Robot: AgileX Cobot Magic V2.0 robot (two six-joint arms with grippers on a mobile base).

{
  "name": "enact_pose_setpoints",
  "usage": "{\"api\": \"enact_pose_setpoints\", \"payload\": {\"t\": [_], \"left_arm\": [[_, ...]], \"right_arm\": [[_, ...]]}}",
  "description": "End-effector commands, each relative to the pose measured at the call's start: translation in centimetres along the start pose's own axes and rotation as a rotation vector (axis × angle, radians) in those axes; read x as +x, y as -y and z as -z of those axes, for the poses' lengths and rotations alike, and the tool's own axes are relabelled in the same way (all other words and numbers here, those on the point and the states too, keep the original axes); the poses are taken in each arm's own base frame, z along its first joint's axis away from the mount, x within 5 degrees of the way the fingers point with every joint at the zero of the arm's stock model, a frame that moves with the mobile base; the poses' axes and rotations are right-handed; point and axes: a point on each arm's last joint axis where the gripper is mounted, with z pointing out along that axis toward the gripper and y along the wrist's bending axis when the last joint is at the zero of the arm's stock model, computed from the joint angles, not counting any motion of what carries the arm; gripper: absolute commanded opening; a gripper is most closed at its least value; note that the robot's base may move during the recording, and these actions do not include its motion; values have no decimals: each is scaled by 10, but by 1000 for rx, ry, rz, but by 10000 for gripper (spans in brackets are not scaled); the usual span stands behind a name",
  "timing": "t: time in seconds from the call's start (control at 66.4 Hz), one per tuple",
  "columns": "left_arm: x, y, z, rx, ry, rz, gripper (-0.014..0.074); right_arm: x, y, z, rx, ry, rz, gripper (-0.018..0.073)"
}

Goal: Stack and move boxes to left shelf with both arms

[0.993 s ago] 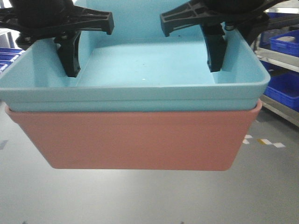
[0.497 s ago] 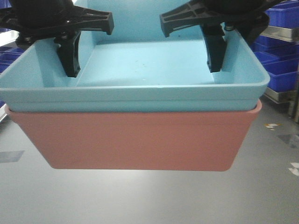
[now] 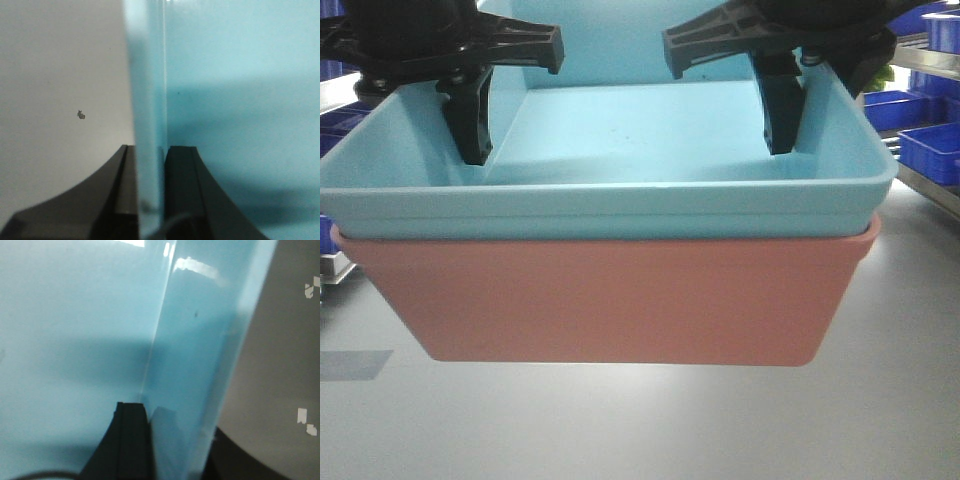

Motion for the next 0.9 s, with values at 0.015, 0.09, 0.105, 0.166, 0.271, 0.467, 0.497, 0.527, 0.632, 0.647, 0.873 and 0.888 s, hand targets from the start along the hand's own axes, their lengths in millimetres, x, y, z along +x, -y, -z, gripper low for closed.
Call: {"api": "enact_pose_setpoints", "payload": {"t": [0.015,0.09,0.105,0.166,0.271,0.467,0.497,0.527,0.632,0.647,0.873,0.888], "left_arm": [[-19,26,31,222,200,47,-10],[-19,26,31,222,200,47,-10],[-19,26,31,222,200,47,-10],[-19,26,31,222,200,47,-10],[-19,26,31,222,200,47,-10],[-19,26,31,222,200,47,-10],[-19,26,31,222,200,47,-10],[-19,26,31,222,200,47,-10],[-19,26,31,222,200,47,-10],[-19,26,31,222,200,47,-10],[-19,26,31,222,200,47,-10],[-19,26,31,222,200,47,-10]], "right_arm": [[-20,-18,34,-224,209,-15,56],[-20,-18,34,-224,209,-15,56],[-20,-18,34,-224,209,-15,56],[-20,-18,34,-224,209,-15,56],[-20,-18,34,-224,209,-15,56],[-20,-18,34,-224,209,-15,56],[-20,-18,34,-224,209,-15,56],[-20,-18,34,-224,209,-15,56],[-20,-18,34,-224,209,-15,56],[-20,-18,34,-224,209,-15,56],[-19,-18,34,-223,208,-15,56],[-19,-18,34,-223,208,-15,56]]}}
